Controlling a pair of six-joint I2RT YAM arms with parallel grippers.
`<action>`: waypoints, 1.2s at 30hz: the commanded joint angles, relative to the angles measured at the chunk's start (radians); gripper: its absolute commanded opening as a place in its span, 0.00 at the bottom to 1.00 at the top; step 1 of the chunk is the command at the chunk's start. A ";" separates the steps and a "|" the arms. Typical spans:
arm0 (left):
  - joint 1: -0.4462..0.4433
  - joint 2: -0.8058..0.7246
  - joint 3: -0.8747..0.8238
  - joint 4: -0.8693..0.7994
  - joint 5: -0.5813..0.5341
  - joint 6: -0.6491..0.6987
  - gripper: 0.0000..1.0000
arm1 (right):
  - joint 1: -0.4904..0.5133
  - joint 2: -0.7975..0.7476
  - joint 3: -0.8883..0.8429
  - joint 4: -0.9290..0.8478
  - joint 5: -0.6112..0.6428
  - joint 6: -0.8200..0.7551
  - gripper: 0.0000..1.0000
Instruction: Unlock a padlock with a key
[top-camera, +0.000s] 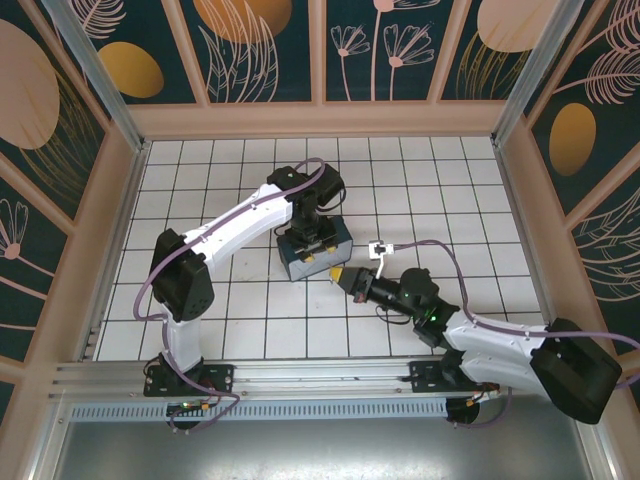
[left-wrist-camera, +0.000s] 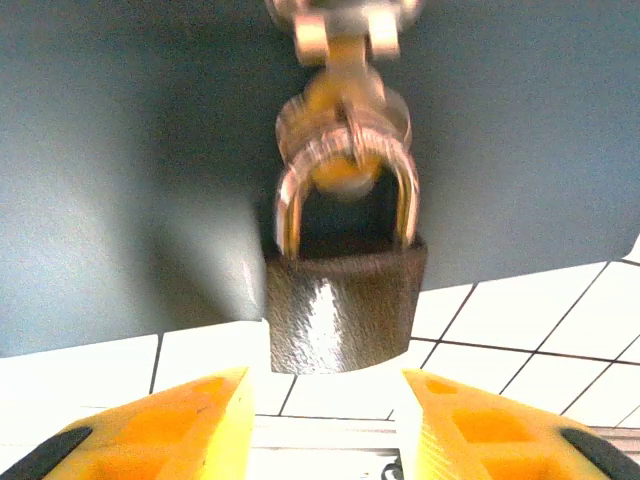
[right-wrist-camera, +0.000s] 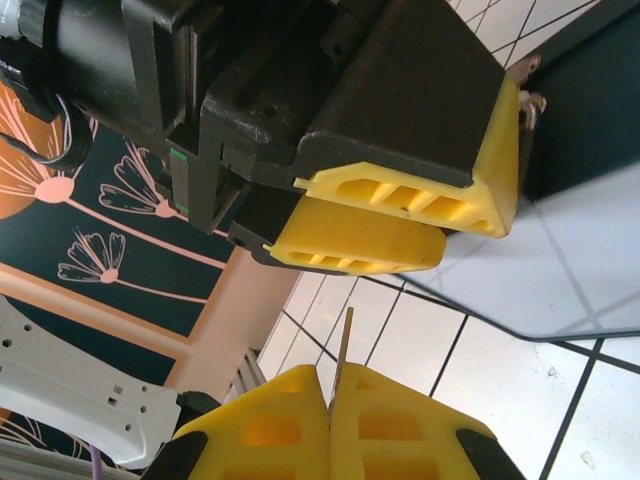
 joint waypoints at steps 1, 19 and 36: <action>0.000 -0.024 -0.002 0.019 0.002 -0.043 0.42 | -0.019 0.033 -0.006 0.128 0.005 0.029 0.00; 0.121 -0.063 0.114 0.045 -0.265 0.362 0.63 | -0.071 0.067 -0.002 0.111 -0.011 0.081 0.00; 0.311 -0.248 -0.344 0.429 0.170 0.671 0.69 | -0.064 0.371 0.078 0.433 0.005 0.264 0.00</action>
